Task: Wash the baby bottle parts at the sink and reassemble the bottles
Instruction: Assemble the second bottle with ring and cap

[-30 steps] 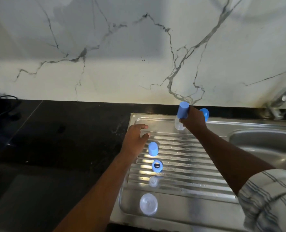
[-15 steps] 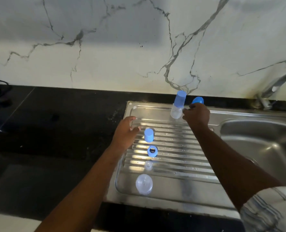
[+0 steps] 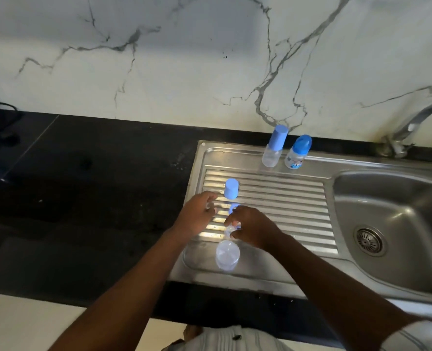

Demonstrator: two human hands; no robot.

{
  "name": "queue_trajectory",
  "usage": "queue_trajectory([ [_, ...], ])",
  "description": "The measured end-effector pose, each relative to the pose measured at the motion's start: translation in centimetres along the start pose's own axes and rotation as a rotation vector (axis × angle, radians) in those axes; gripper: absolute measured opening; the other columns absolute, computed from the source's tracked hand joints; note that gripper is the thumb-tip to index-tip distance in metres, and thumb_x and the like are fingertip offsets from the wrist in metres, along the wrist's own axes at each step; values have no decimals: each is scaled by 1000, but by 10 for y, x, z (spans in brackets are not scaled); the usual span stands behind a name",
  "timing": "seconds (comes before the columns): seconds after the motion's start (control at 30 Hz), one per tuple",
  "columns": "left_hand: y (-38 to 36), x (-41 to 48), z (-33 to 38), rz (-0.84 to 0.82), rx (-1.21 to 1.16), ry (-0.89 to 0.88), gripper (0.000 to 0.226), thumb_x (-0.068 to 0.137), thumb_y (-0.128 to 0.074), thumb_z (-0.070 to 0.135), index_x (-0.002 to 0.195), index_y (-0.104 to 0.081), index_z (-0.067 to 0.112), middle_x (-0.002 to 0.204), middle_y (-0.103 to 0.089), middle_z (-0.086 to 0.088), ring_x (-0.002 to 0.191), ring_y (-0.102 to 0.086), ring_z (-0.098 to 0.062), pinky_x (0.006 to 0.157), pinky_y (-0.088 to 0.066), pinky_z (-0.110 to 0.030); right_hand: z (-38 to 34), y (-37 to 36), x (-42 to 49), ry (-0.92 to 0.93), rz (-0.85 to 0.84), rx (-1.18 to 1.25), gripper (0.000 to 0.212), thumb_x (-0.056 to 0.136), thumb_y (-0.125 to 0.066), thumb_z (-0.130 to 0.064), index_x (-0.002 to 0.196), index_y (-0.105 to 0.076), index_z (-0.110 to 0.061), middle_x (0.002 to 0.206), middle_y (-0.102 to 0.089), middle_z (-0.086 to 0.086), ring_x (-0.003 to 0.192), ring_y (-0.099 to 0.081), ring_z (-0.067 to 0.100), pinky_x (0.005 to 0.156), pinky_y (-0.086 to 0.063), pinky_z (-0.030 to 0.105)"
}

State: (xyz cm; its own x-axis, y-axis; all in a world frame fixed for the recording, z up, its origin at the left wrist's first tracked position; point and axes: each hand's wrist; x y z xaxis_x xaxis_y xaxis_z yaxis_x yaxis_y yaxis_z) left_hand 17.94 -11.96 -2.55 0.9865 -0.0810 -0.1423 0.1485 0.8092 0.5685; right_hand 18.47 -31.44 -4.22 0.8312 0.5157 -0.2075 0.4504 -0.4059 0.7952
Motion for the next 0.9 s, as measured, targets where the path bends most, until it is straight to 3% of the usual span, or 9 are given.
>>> queue_trajectory([
  [0.17,-7,0,-3,-64,134,-56,43,94,-64,14,136,-54,19,134,-58,-2,122,-57,-16,101,-48,-34,-3,-9,-3,-41,67,-37,21,78,-68,-10,95,-75,-22,102,-68,-2,98,-63,21,84,-51,35],
  [0.3,-14,8,1,-69,231,-115,45,94,-64,18,137,-52,22,135,-58,-2,120,-60,-18,100,-49,-37,-2,-3,-12,-110,241,72,13,77,-75,-15,89,-72,-19,89,-63,0,82,-63,20,76,-50,34],
  [0.4,-23,15,6,-103,317,-181,45,95,-64,19,138,-52,22,136,-58,-4,118,-62,-23,99,-50,-39,5,6,-27,-213,369,144,15,83,-75,-25,83,-60,-22,81,-61,-8,67,-60,6,65,-47,26],
  [0.47,-32,19,10,-150,393,-247,50,94,-65,22,141,-50,22,138,-55,-5,117,-62,-26,96,-50,-38,10,13,-41,-340,422,271,19,88,-70,-29,84,-54,-20,78,-65,-8,64,-63,6,62,-53,27],
  [0.57,-46,30,11,-241,539,-319,55,92,-66,20,143,-48,23,134,-51,-6,110,-63,-31,88,-52,-40,14,21,-61,-486,535,628,19,90,-70,-21,87,-55,-12,88,-69,10,70,-73,26,62,-62,42],
  [0.67,-54,35,9,-248,547,-319,40,91,-64,12,130,-57,18,123,-53,-7,101,-65,-33,82,-53,-42,13,29,-76,-517,612,941,19,90,-72,-10,92,-54,-2,92,-63,19,74,-73,37,69,-61,56],
  [0.77,-54,34,14,-238,316,-241,31,92,-64,14,122,-62,16,115,-60,-4,90,-64,-23,80,-51,-35,8,36,-82,-477,690,1080,21,85,-76,-5,93,-57,0,90,-59,18,70,-68,32,73,-61,53],
  [0.83,-45,28,28,-270,-153,-50,26,94,-64,11,119,-63,17,105,-64,-7,74,-62,-19,68,-54,-37,2,41,-81,-422,738,1158,22,84,-76,-3,99,-59,1,91,-60,17,73,-66,31,76,-61,48],
  [0.9,-29,18,42,-255,-606,136,23,97,-62,11,119,-64,19,96,-65,-11,70,-63,-21,58,-53,-31,-6,48,-76,-366,754,1225,23,86,-73,-1,106,-62,1,92,-62,15,78,-66,32,78,-60,46],
])
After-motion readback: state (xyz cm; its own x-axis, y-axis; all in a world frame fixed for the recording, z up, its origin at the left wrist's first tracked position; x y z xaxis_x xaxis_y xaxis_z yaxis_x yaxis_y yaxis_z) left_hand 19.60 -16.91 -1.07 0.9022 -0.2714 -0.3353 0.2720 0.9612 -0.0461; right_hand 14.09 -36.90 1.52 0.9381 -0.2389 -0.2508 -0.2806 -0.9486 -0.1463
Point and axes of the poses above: each hand's wrist, its own x-axis towards the middle knuckle, its own y-axis out of the back of the hand, z = x × y
